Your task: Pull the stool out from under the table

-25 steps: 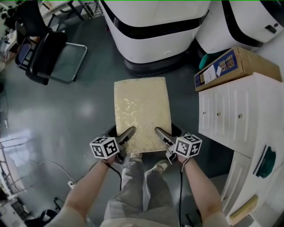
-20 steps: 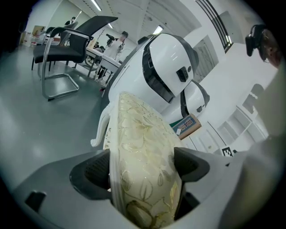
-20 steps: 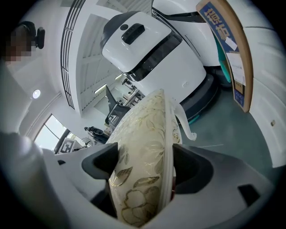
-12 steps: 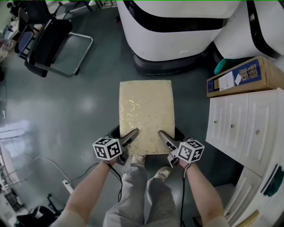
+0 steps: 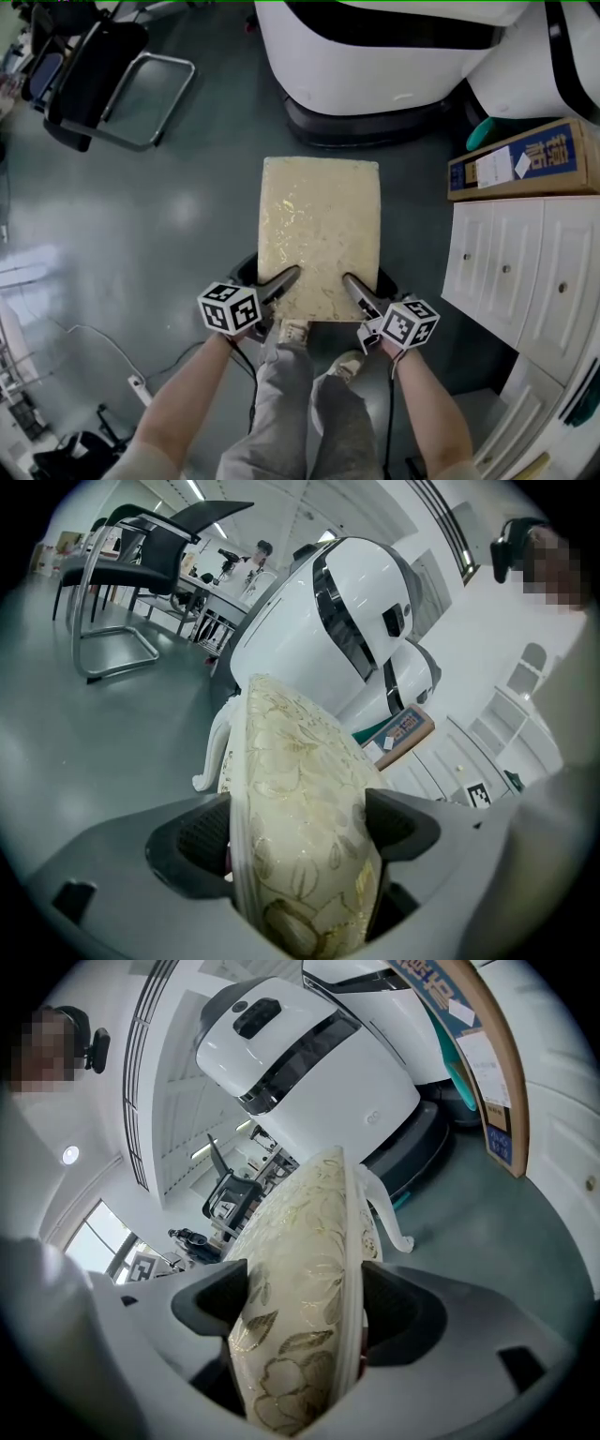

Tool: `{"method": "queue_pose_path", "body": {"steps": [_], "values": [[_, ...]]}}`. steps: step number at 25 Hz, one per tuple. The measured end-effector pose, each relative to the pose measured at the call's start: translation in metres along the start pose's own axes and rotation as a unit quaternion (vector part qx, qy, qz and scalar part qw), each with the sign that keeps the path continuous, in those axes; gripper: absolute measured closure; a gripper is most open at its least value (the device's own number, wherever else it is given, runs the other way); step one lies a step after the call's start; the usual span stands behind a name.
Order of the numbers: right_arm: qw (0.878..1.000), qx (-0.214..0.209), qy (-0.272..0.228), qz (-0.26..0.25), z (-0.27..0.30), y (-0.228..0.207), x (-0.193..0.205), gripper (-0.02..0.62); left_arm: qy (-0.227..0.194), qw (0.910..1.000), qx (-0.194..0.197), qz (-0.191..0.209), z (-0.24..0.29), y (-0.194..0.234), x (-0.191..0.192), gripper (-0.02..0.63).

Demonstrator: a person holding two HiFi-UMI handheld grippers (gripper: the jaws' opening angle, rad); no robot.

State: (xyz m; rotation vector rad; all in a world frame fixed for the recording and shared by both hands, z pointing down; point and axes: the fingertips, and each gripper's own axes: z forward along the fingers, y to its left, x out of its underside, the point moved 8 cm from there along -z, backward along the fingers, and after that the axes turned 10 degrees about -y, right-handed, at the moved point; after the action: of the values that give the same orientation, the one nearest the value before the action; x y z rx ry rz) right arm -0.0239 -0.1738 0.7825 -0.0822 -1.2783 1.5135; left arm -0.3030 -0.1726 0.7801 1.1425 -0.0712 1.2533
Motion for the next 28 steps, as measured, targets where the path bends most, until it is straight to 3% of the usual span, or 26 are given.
{"method": "queue_pose_path", "body": {"steps": [12,19,23,28], "values": [[1.0,0.002,0.014,-0.028,0.012,-0.014,0.004,0.207,0.006,1.0,-0.007,0.001,0.013,0.011,0.013,0.149],[0.999,0.007,0.034,-0.023,0.012,-0.012,0.003,0.206,0.01,0.9996,-0.013,-0.021,0.008,0.014,0.013,0.147],[0.998,0.037,0.049,-0.029,0.009,-0.006,0.001,0.206,0.018,0.9995,-0.027,0.006,-0.002,0.013,0.006,0.153],[0.993,0.095,0.043,-0.062,0.001,0.007,-0.007,0.227,0.024,0.998,-0.05,0.031,-0.019,0.013,-0.007,0.267]]}}
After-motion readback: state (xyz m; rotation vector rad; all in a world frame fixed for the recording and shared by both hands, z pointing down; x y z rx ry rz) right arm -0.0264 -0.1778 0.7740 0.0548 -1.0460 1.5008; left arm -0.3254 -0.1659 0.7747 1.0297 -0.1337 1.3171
